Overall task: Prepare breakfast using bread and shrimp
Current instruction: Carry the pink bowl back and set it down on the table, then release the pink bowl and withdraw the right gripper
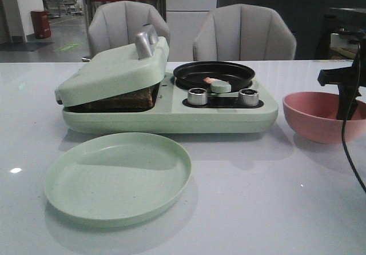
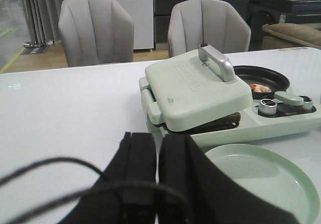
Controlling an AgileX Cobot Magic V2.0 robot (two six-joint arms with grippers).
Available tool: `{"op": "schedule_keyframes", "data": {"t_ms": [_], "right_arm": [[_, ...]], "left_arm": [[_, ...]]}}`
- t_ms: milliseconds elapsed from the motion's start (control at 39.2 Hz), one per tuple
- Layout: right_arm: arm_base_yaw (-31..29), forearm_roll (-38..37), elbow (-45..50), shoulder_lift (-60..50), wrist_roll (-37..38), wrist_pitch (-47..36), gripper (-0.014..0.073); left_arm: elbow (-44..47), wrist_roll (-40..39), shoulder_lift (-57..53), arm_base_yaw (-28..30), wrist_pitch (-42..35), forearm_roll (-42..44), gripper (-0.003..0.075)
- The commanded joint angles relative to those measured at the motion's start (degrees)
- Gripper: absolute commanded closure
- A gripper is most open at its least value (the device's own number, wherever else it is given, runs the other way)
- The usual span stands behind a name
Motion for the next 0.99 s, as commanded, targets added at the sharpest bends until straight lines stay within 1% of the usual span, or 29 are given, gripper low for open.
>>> {"op": "schedule_keyframes", "data": {"t_ms": [0, 102, 255, 408, 510, 561, 637, 713, 841, 968], "right_arm": [[-0.1, -4.6, -3.8, -3.2, -0.3, 1.5, 0.0053], [-0.1, -5.1, -6.9, -4.9, -0.7, 5.3, 0.0049], [0.0, -3.8, -7.4, -12.0, -1.4, 2.6, 0.0049], [0.0, 2.1, -7.3, -19.3, -7.8, 0.1, 0.0049], [0.0, 8.6, -6.1, -23.0, -12.4, -1.3, 0.0049], [0.2, 12.8, -4.9, -24.7, -15.1, -2.0, 0.0049], [0.8, 16.8, -2.1, -27.2, -20.5, -2.5, 0.0049], [1.7, 18.9, 1.0, -29.2, -23.9, -3.8, 0.0049], [3.0, 20.7, 6.5, -32.5, -24.6, -8.5, 0.0049], [4.4, 20.7, 12.9, -37.0, -24.6, -13.8, 0.0049]], "left_arm": [[-1.4, -0.6, 0.0, 0.2, -5.0, -0.6, 0.0606], [-1.4, -0.6, 0.0, 0.2, -5.0, -0.6, 0.0606], [-1.4, -0.6, 0.0, 0.2, -5.0, -0.6, 0.0606], [-1.4, -0.6, 0.0, 0.2, -5.0, -0.6, 0.0606], [-1.4, -0.6, 0.0, 0.2, -5.0, -0.6, 0.0606], [-1.4, -0.6, 0.0, 0.2, -5.0, -0.6, 0.0606], [-1.4, -0.6, 0.0, 0.2, -5.0, -0.6, 0.0606], [-1.4, -0.6, 0.0, 0.2, -5.0, -0.6, 0.0606], [-1.4, -0.6, 0.0, 0.2, -5.0, -0.6, 0.0606], [-1.4, -0.6, 0.0, 0.2, -5.0, -0.6, 0.0606]]}}
